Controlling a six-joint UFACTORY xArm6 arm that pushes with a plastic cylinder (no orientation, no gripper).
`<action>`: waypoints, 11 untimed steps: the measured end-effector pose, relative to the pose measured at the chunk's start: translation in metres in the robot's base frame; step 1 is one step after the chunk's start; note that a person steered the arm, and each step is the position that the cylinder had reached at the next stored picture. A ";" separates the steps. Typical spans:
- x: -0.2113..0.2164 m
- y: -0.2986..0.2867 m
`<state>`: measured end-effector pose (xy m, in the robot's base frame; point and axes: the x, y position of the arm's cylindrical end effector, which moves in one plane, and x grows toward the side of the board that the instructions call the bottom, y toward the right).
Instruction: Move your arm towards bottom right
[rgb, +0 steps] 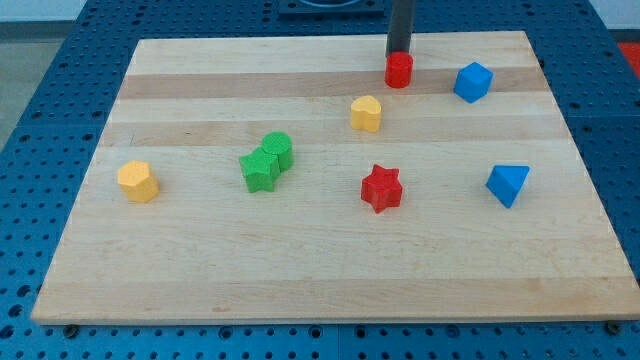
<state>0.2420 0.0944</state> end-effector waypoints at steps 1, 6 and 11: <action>0.006 0.000; 0.048 -0.001; 0.073 -0.062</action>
